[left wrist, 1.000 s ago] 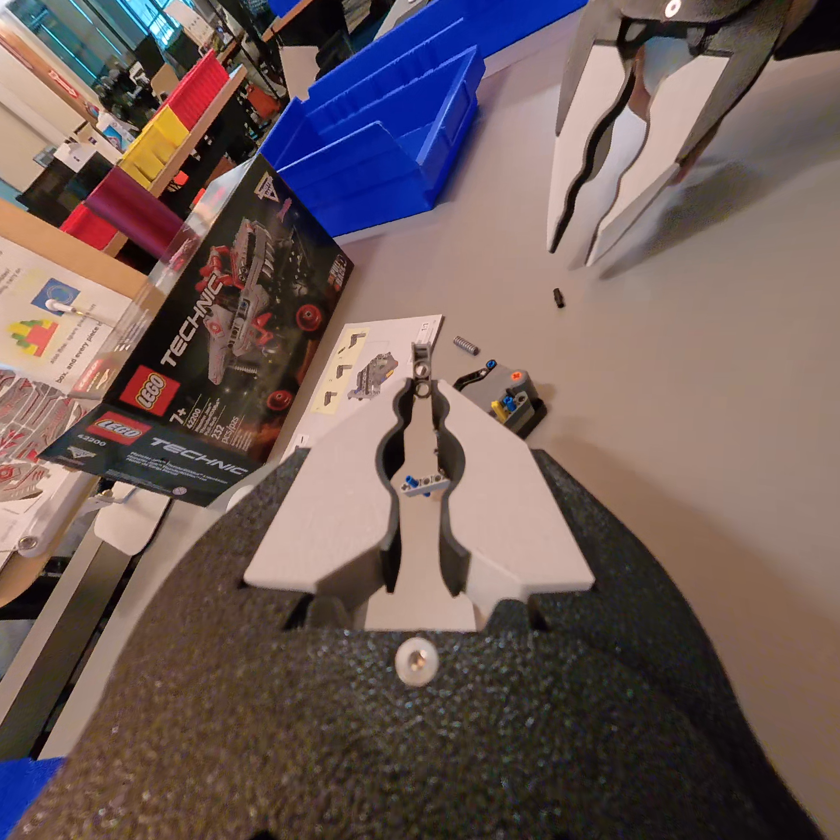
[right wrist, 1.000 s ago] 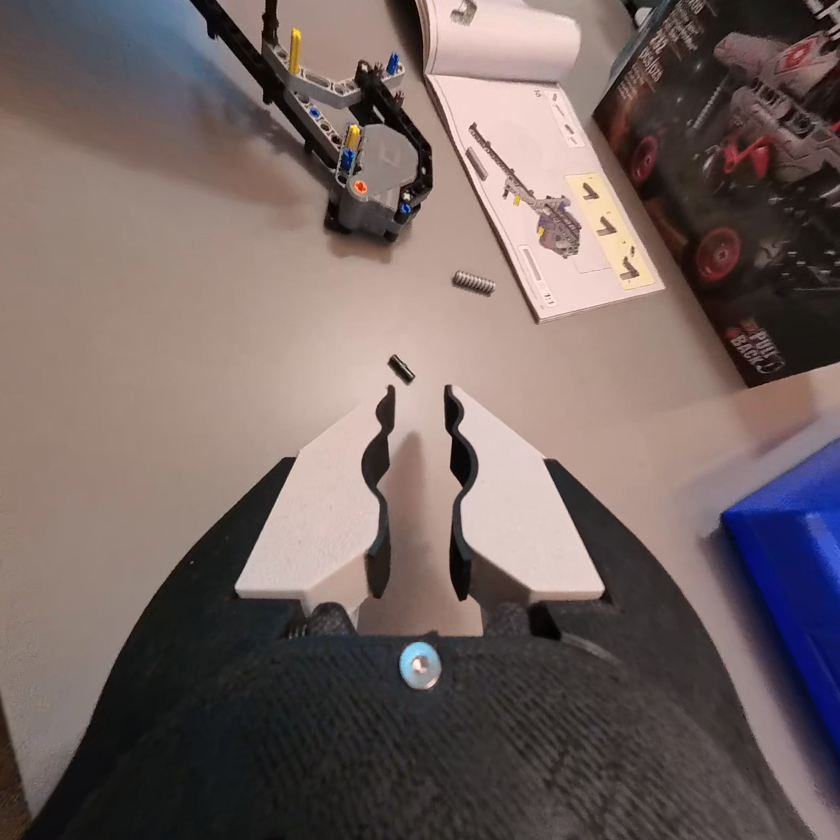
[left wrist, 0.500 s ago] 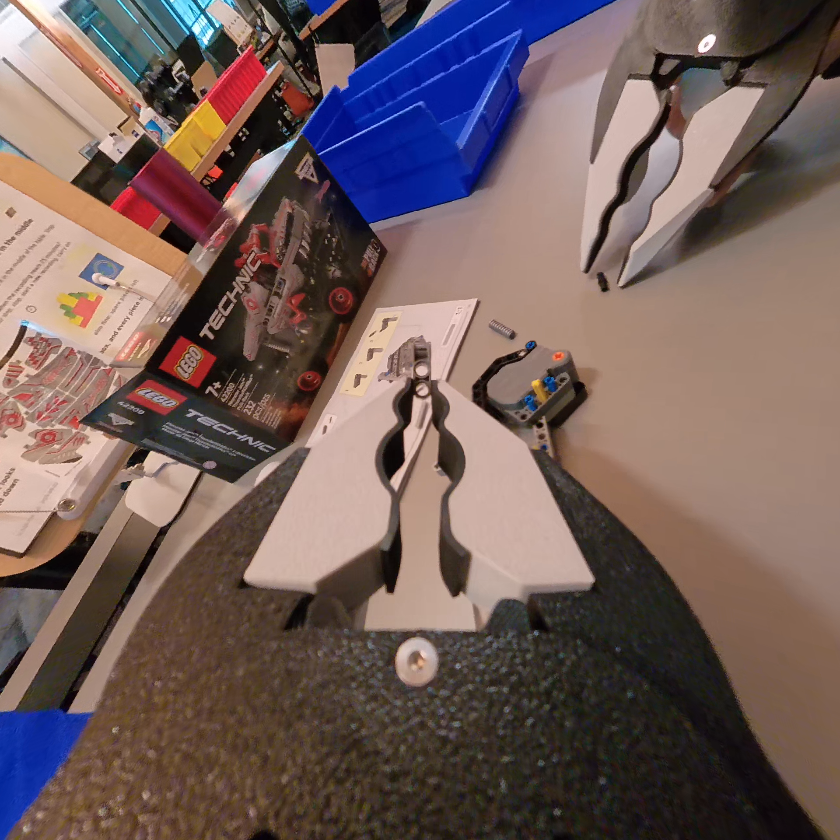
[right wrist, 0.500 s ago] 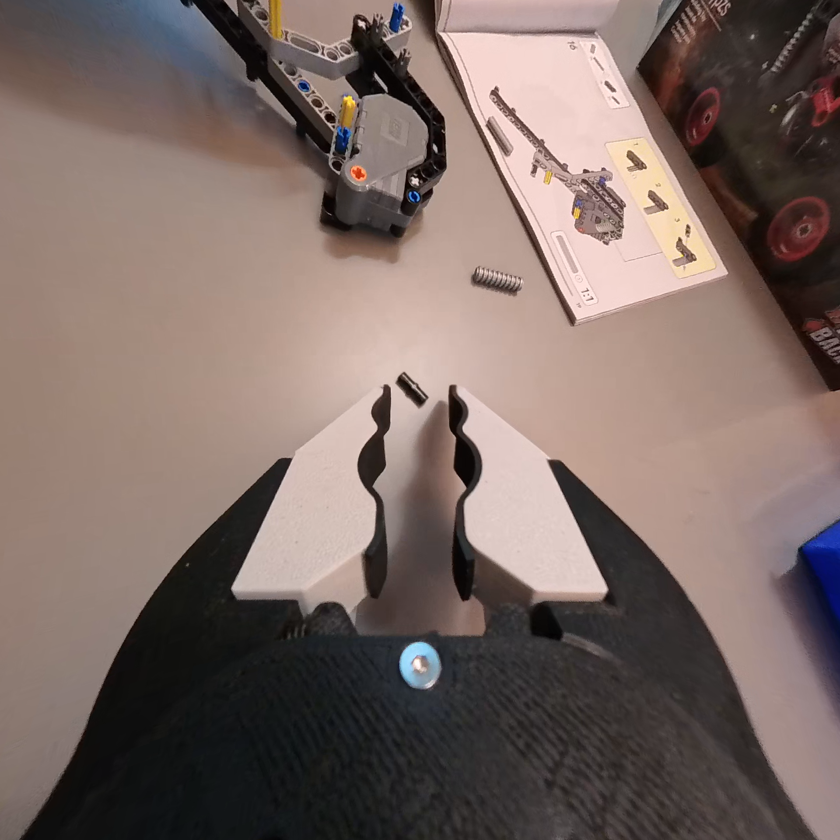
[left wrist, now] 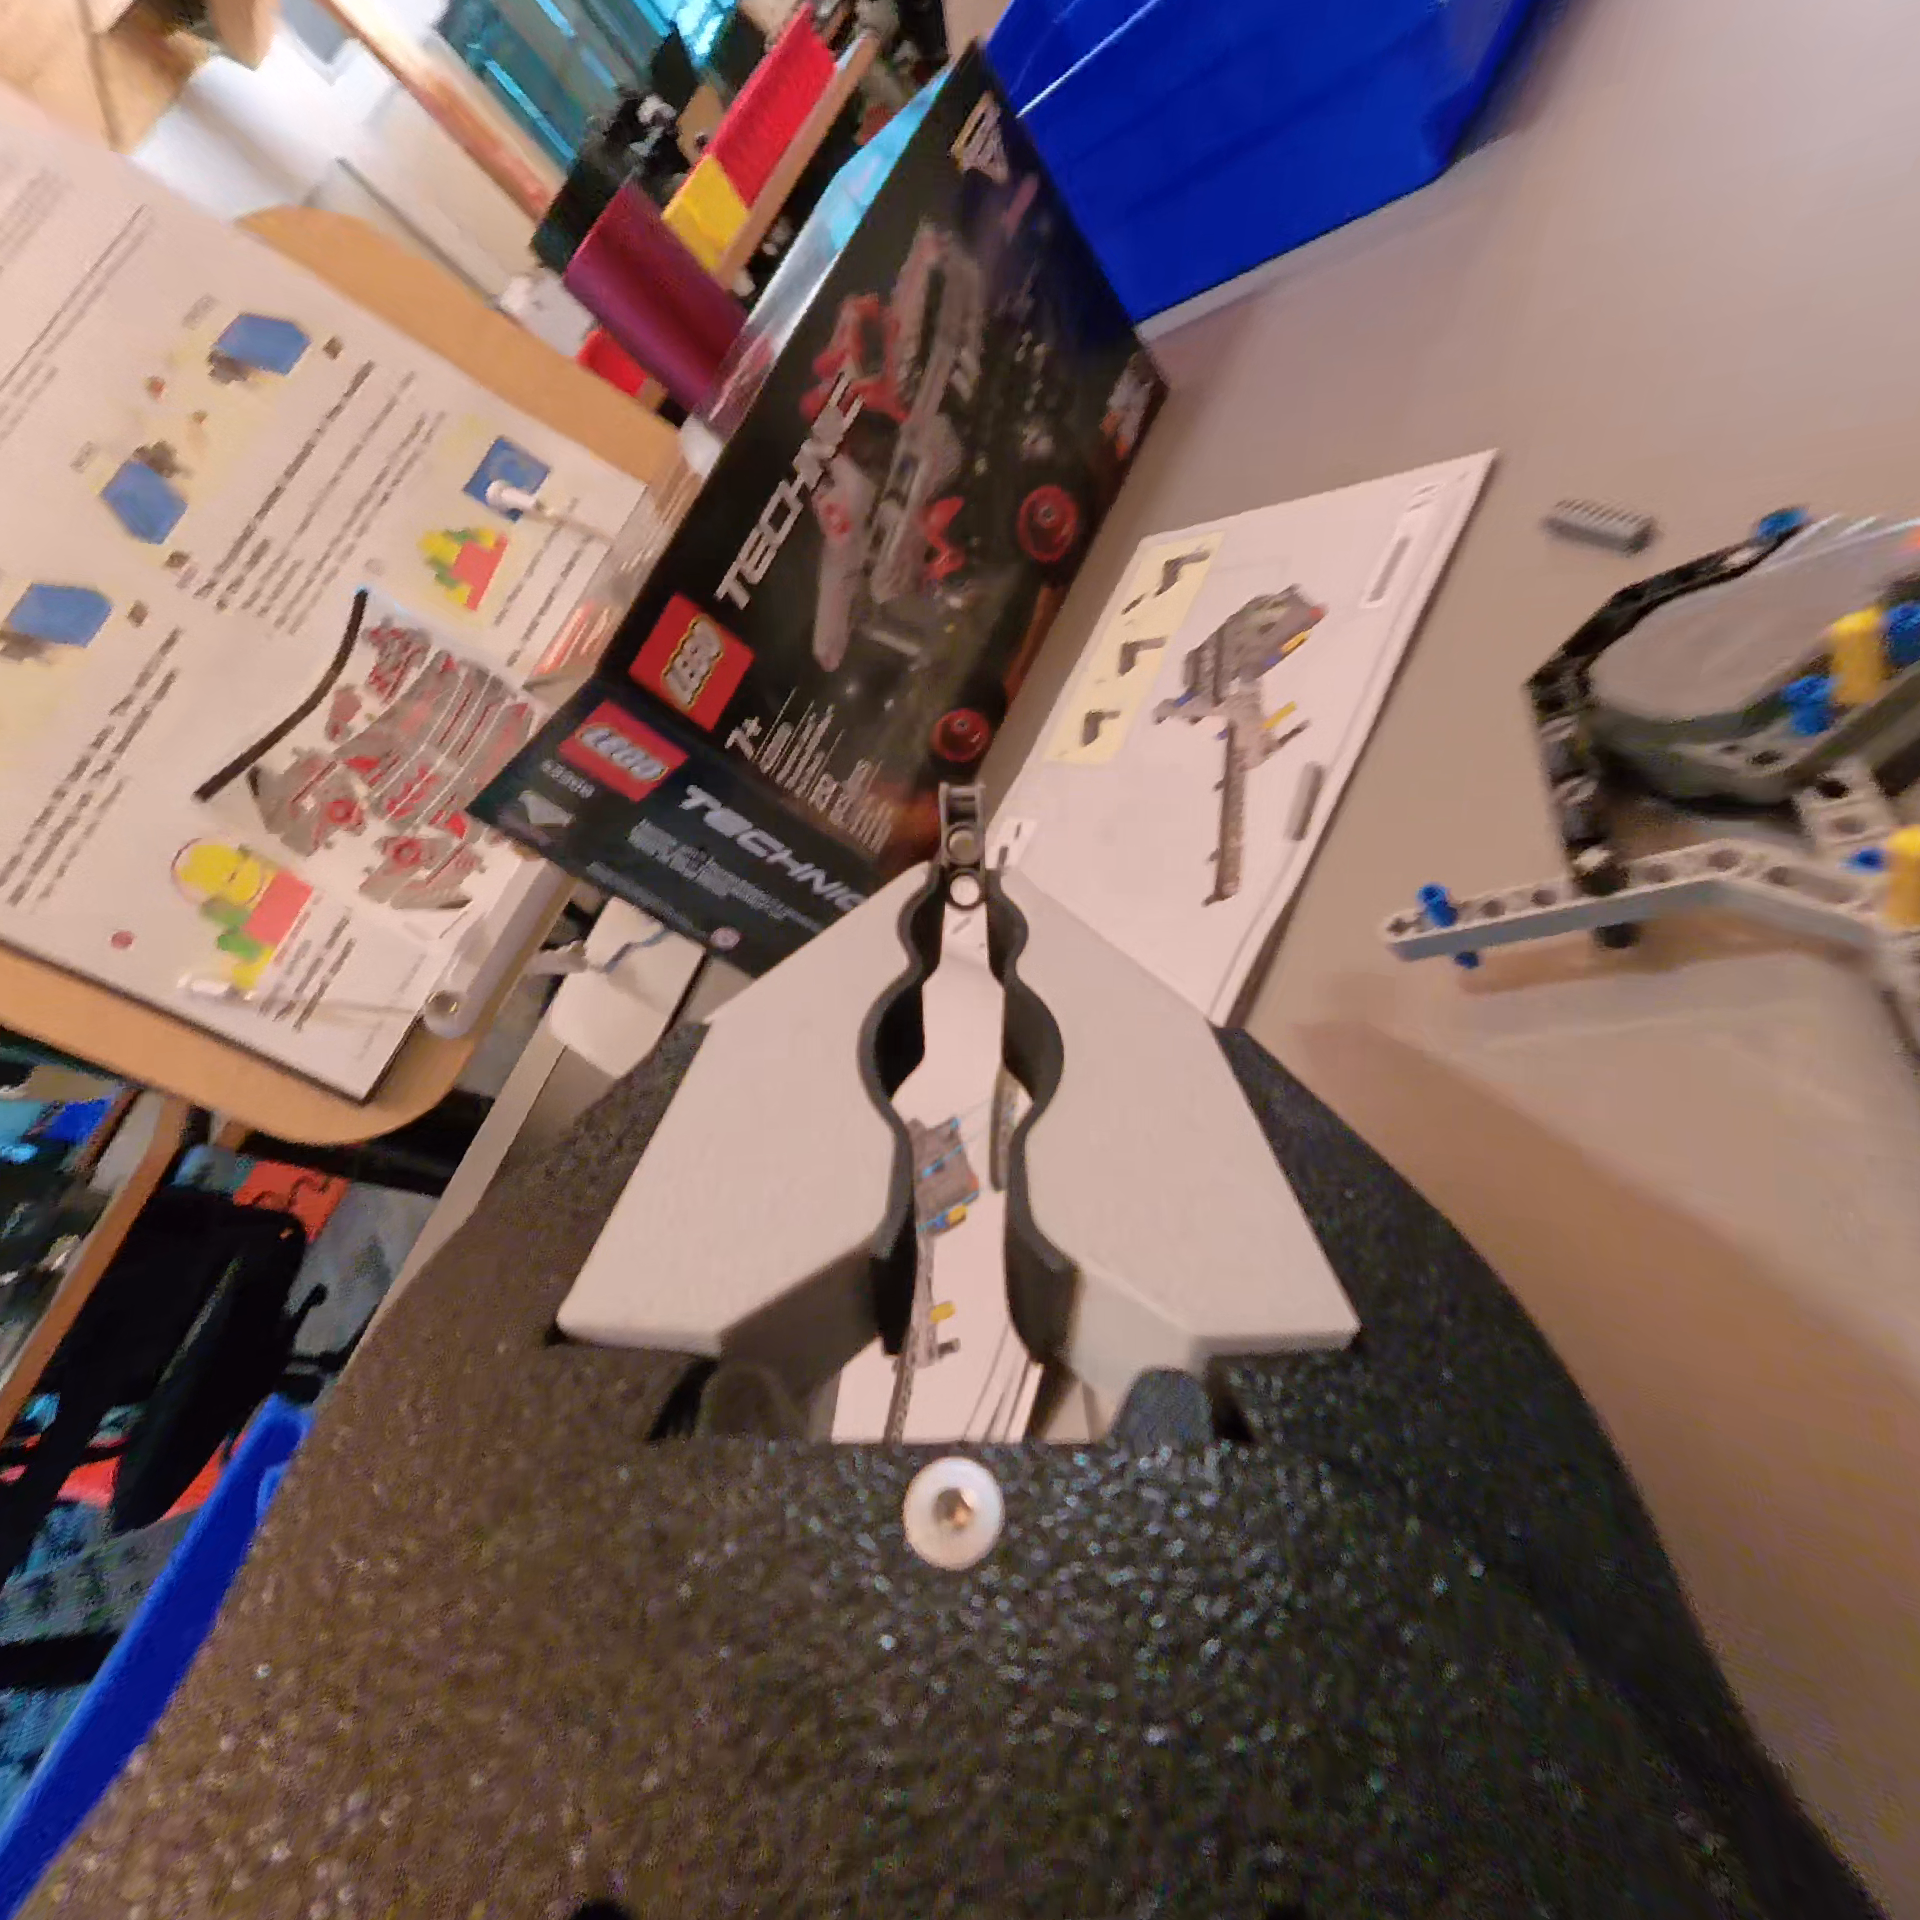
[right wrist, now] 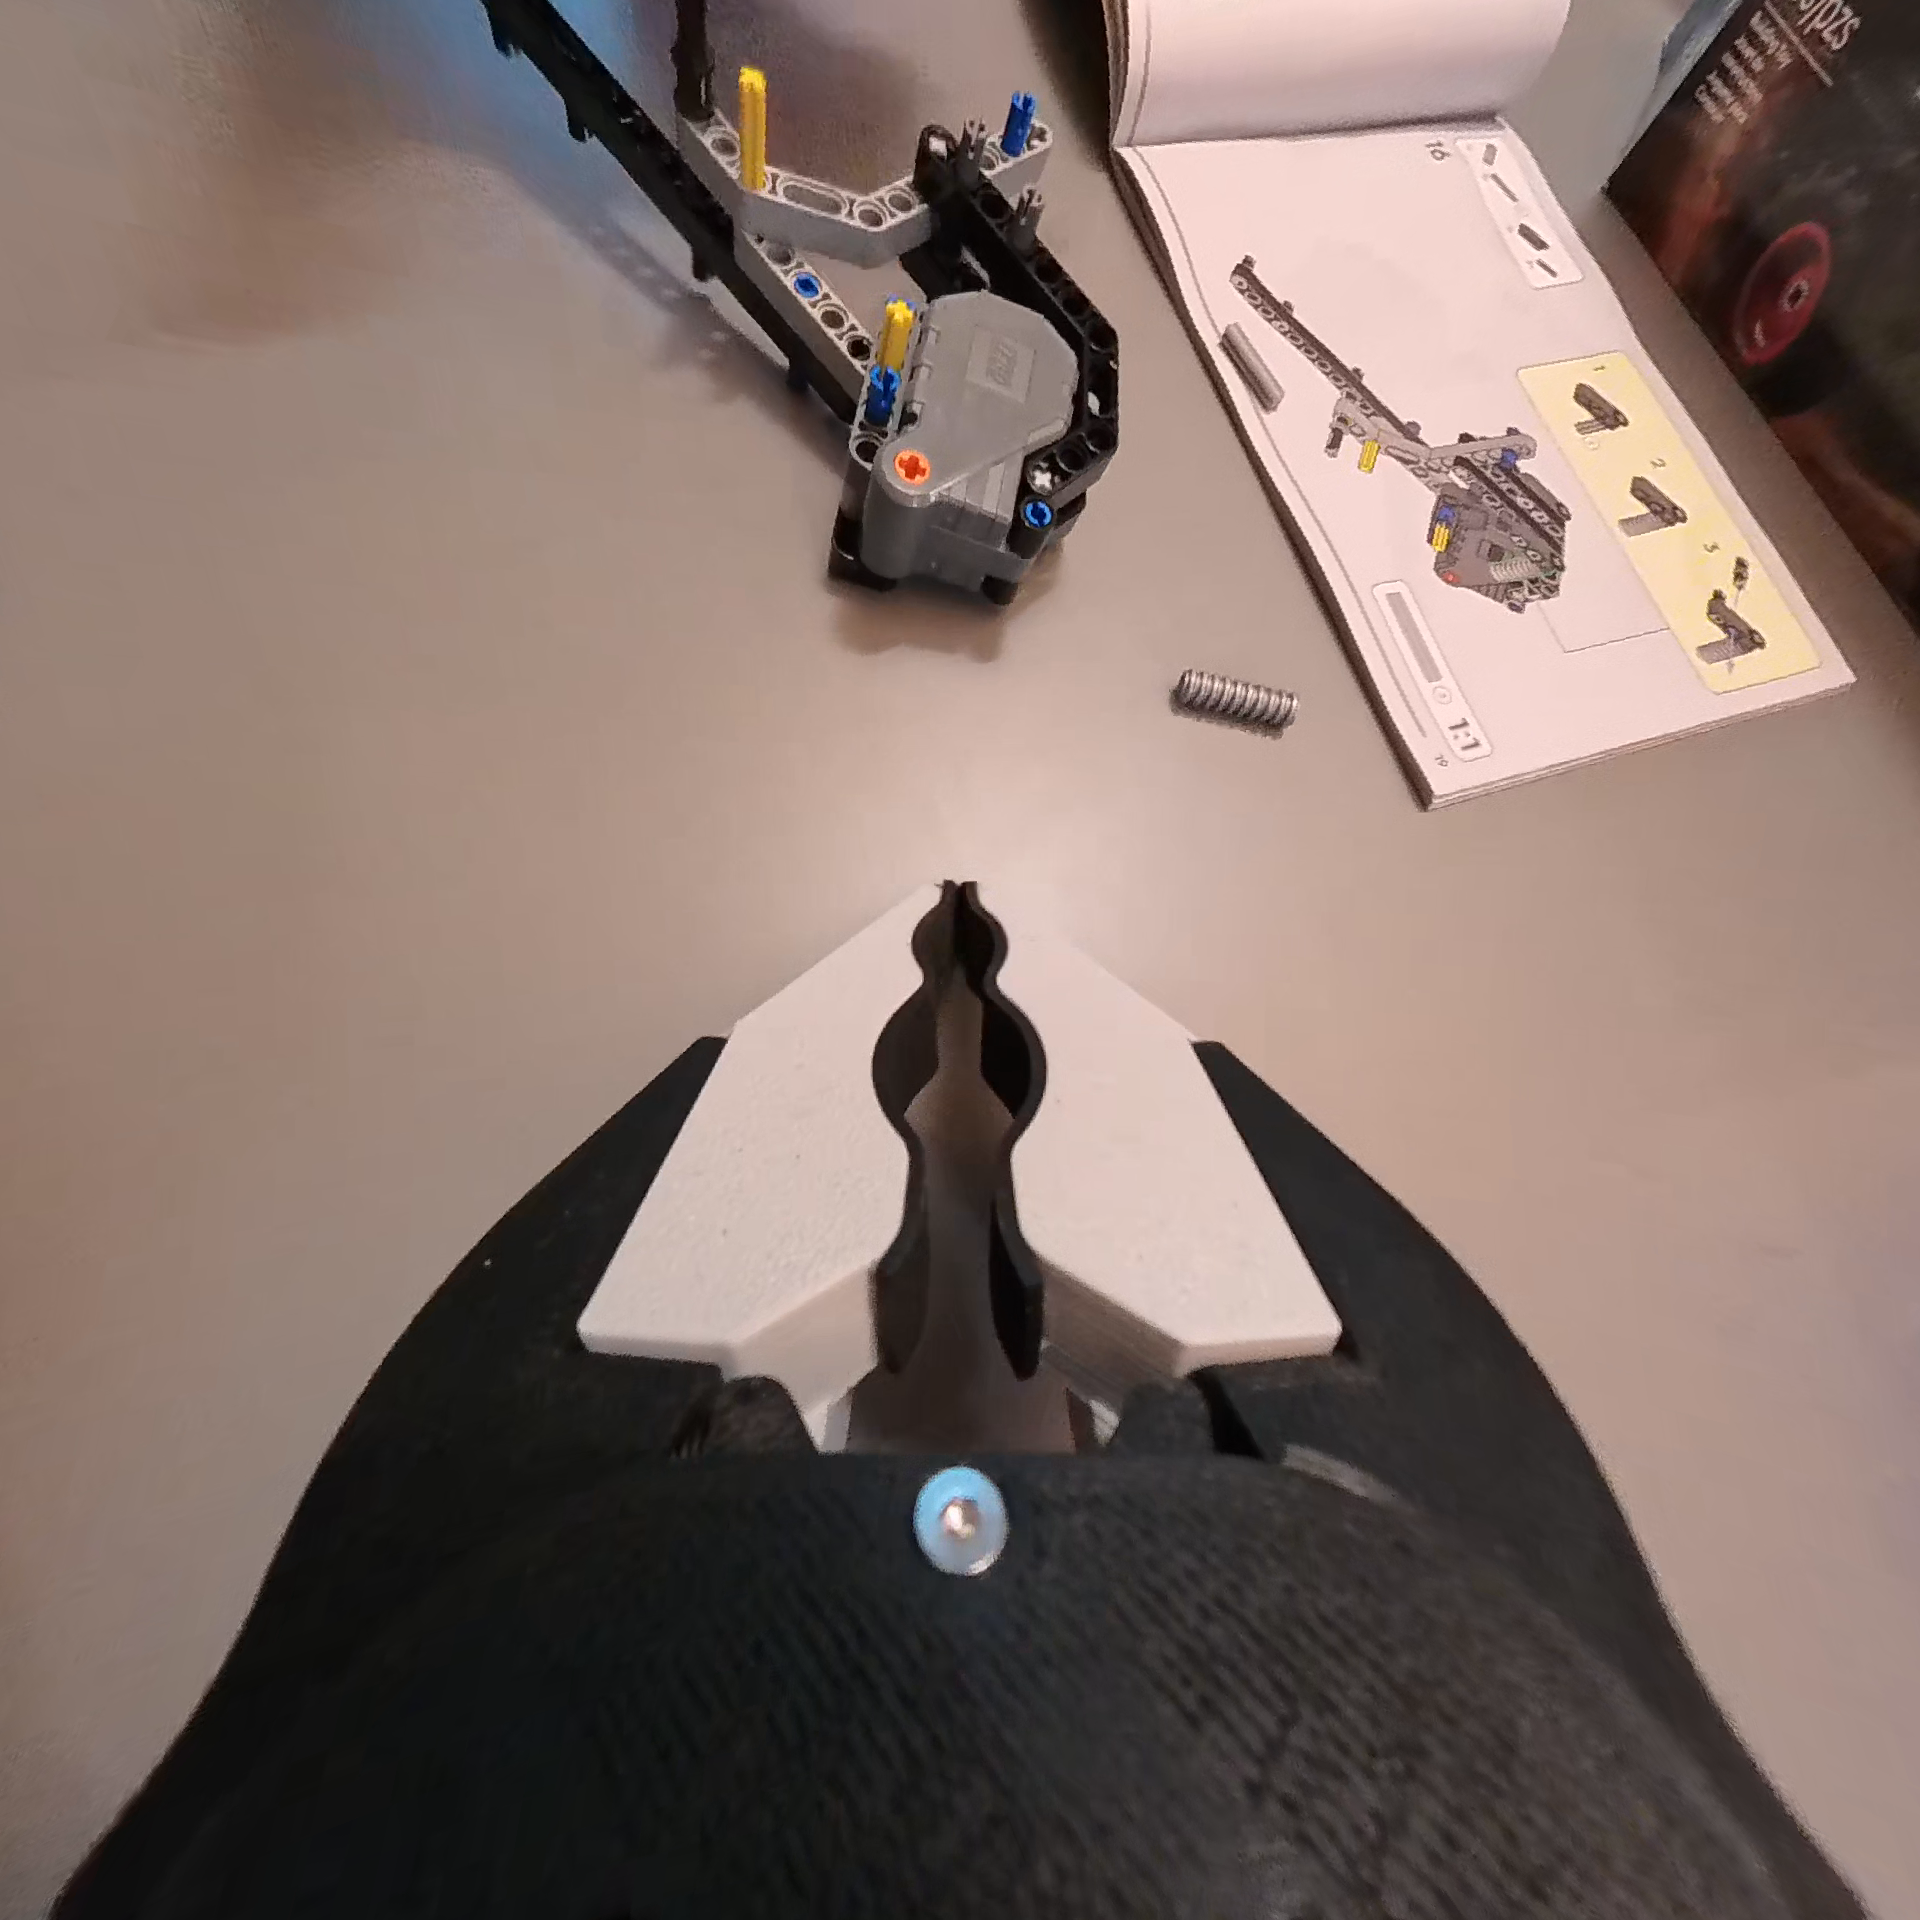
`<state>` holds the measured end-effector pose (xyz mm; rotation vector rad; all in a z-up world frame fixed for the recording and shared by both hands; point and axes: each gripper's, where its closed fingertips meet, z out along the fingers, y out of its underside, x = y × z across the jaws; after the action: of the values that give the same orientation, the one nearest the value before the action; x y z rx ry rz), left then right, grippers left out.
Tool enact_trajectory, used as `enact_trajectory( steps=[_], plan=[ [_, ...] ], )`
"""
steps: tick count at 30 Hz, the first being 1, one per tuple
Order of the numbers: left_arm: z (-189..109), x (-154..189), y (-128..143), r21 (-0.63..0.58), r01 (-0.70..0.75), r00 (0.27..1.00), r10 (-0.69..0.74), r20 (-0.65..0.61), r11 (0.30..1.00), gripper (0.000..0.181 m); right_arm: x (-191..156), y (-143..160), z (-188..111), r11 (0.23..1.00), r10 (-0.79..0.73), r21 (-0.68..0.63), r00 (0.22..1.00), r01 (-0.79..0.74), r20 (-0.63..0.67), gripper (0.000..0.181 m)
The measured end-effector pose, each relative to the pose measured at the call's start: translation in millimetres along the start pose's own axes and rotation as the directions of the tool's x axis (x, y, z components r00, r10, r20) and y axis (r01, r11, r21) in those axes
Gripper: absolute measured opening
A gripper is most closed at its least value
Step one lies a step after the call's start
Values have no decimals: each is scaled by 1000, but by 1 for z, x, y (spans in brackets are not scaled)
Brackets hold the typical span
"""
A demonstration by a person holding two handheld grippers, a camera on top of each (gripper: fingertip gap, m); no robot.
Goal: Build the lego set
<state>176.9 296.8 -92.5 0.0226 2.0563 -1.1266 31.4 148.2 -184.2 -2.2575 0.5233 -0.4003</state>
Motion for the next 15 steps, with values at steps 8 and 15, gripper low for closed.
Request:
enact_trajectory(
  steps=[8,15],
  plan=[
    [5,3,37,-70,-133,980,141,142,989,5,6,-1,2,999,47,-5,999,-47,-15,0],
    [8,3,28,-17,-168,964,167,206,986,5,6,-1,3,999,54,-4,999,-54,-6,0]
  ],
)
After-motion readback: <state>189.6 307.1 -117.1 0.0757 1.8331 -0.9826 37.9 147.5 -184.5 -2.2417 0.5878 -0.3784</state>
